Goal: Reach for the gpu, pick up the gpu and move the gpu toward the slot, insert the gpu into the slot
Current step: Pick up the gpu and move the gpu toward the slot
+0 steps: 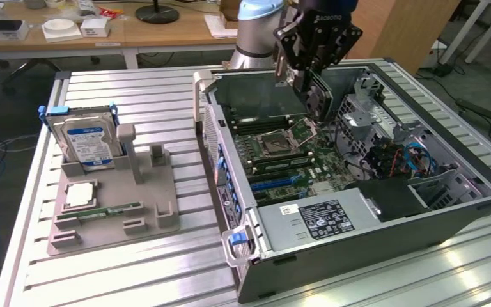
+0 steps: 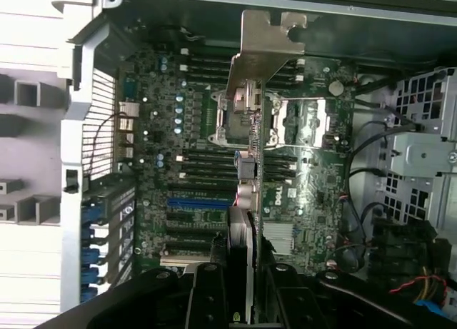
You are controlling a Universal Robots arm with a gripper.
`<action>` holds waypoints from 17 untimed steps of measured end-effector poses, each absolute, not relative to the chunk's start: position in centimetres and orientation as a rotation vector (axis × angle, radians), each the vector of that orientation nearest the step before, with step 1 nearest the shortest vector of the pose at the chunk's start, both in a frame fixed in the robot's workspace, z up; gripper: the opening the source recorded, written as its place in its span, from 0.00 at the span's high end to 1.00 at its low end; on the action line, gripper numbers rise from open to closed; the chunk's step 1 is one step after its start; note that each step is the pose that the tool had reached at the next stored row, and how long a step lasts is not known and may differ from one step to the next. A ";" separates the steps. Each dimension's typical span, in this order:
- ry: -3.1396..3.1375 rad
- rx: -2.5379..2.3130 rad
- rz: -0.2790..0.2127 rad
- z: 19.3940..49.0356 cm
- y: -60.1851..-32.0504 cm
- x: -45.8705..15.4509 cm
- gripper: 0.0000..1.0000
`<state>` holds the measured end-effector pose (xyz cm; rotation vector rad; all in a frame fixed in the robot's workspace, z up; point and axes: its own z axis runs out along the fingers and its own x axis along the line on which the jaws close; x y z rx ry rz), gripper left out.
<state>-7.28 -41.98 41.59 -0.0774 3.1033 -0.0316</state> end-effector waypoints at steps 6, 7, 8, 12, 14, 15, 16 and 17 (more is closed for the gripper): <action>3.103 -0.078 -0.032 41.6 -42.0 -5.5 0.73; 3.103 -0.078 -0.032 41.6 -42.0 -5.3 0.73; 3.103 -0.078 -0.032 41.6 -42.0 -5.1 0.73; 3.103 -0.078 -0.032 41.5 -42.0 -4.4 0.73; 3.103 -0.077 -0.032 41.5 -42.0 -4.4 0.73; 3.103 -0.077 -0.032 41.5 -42.0 -4.4 0.73; 3.103 -0.077 -0.032 41.5 -42.0 -4.4 0.73; 3.103 -0.078 -0.032 41.5 -42.0 -4.4 0.73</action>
